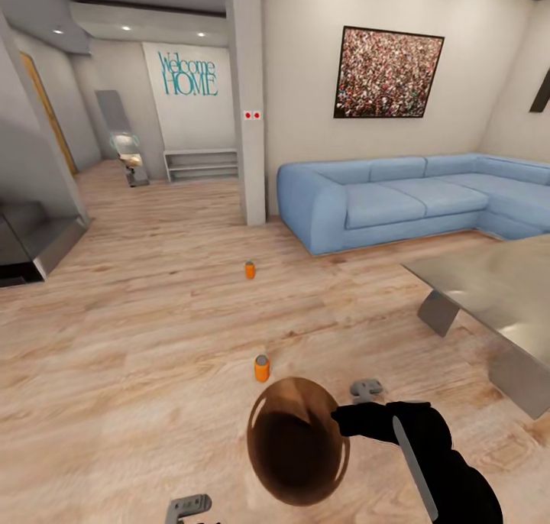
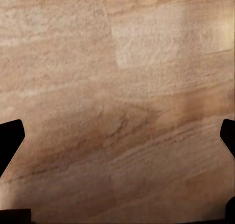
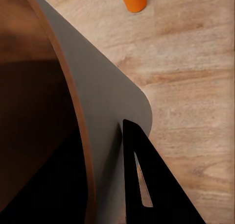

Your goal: Put the three can of soda from the living room inside the tash can in the kitchen.

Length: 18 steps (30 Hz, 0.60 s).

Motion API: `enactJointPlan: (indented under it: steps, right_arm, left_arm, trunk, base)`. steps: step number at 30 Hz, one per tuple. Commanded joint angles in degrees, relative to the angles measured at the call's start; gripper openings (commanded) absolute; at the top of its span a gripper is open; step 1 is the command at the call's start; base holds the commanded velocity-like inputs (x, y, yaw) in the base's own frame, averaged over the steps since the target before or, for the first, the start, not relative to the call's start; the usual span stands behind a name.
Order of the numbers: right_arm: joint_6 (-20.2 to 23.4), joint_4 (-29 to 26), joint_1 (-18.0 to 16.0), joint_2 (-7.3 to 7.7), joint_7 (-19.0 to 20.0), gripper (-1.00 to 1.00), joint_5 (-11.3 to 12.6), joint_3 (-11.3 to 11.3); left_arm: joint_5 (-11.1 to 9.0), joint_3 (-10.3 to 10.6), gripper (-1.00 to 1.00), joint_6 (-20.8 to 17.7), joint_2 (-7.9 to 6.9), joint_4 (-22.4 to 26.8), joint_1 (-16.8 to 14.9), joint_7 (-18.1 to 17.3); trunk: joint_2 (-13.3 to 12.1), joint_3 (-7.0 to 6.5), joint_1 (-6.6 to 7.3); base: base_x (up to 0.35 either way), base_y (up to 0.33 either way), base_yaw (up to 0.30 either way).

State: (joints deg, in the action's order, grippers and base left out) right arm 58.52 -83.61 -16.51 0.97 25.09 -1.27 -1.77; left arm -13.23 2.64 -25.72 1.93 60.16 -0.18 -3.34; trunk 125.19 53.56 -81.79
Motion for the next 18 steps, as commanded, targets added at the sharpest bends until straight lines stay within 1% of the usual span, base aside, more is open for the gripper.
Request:
enactJointPlan:
  steps: [1,18]
  right_arm:
    - [0.29,0.0,-0.02,-0.05,0.23,-1.0,1.62,-0.07]
    - [0.02,0.12,-0.02,-0.03,0.16,-1.0,1.54,-0.02]
  left_arm:
    - [0.03,0.0,1.0,0.04,0.02,-0.18,0.0,-0.04]
    - [0.05,0.07,1.0,0.14,0.07,-0.31,0.0,-0.12]
  trunk:
    - [0.0,-0.01,0.0]
    - [0.0,-0.01,0.0]
  base:
    - [0.338,0.0,0.0]
    - [0.338,0.0,0.0]
